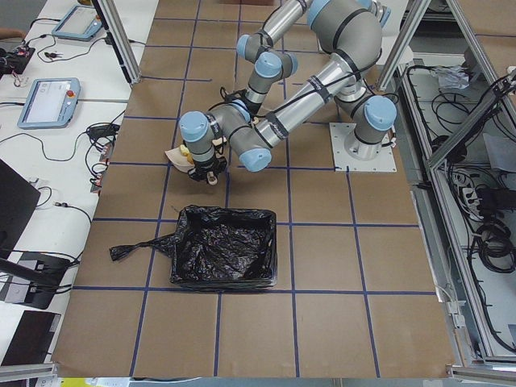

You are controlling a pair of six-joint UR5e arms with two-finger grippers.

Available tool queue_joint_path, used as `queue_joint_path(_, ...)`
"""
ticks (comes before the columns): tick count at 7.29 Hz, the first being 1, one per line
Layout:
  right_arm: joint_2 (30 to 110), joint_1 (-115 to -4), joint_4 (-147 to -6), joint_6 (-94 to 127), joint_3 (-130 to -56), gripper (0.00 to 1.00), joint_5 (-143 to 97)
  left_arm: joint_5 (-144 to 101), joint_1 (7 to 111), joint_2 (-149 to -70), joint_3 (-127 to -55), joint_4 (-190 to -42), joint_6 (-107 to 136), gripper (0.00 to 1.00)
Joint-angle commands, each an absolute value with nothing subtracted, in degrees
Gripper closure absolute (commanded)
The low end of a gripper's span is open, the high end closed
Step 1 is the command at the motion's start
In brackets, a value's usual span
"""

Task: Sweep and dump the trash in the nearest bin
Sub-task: 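Sweep the remaining scraps into the dustpan again with the brush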

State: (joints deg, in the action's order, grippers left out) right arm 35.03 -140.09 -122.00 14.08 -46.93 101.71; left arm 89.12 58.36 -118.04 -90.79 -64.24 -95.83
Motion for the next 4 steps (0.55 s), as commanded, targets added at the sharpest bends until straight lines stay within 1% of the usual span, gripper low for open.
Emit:
queue_joint_path(1,38.65,-133.2,-121.73,8.89,-47.72,0.9,98.3,89.03,58.36,-118.04,-90.79,-64.25,-95.71,0.8)
queue_joint_path(3,43.22,-125.89,-120.5,8.44,-50.52,0.89,96.15,87.63,58.36,-117.95,-90.79,-64.25,-95.8,0.8)
queue_joint_path(4,45.94,-123.34,-117.89,9.13,-54.02,0.89,96.15,87.19,58.27,-117.51,-90.79,-64.25,-95.97,0.8)
